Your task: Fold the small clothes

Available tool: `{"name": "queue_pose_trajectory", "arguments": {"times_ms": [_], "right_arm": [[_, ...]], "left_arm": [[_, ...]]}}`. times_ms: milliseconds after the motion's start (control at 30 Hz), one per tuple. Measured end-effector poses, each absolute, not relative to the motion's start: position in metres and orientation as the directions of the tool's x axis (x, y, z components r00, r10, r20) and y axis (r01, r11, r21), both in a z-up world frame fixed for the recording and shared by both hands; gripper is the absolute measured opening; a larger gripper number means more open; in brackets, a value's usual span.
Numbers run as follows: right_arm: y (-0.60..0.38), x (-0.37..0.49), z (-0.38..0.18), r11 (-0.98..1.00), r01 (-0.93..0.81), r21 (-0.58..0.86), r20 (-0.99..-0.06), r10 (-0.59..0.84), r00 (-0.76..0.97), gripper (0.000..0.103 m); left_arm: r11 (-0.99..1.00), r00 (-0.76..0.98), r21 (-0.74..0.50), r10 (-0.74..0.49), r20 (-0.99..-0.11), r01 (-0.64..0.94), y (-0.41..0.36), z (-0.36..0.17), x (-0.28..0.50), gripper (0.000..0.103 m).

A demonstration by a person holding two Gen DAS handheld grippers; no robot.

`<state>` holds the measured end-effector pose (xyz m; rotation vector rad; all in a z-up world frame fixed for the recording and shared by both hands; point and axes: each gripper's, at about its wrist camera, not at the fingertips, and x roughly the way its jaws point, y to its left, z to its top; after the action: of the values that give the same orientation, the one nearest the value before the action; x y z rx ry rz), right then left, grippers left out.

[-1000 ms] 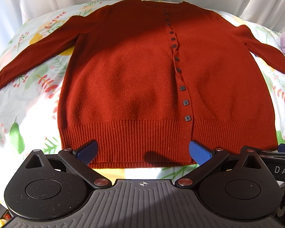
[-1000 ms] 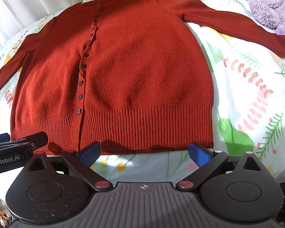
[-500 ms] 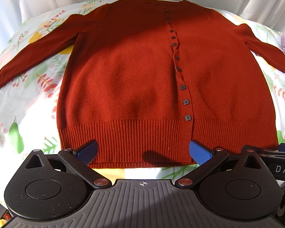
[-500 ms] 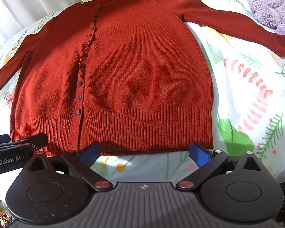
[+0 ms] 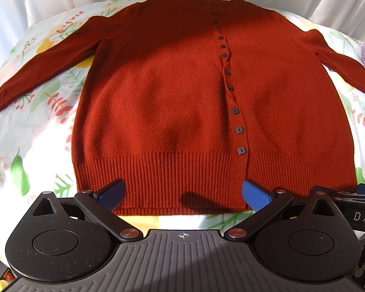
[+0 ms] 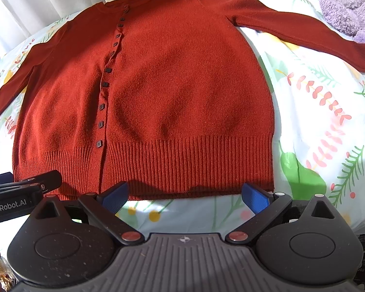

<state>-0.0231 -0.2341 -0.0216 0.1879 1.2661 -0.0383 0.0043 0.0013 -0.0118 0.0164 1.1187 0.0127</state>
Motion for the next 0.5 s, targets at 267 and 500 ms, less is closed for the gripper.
{"name": "queue_pose_trajectory", "arguments": {"times_ms": [267, 500], "right_arm": [[-0.236, -0.0208, -0.0232, 0.983, 0.131, 0.126, -0.952, 0.083, 0.294, 0.099], [-0.238, -0.0181, -0.0254, 0.982, 0.13, 0.137, -0.953, 0.095, 0.287, 0.099]], "left_arm": [[0.998, 0.457, 0.062, 0.059, -0.887, -0.009, -0.0011, -0.0117, 0.0069, 0.103], [0.998, 0.458, 0.054, 0.054, -0.887, -0.014, -0.0016, -0.0114, 0.0095, 0.103]]}}
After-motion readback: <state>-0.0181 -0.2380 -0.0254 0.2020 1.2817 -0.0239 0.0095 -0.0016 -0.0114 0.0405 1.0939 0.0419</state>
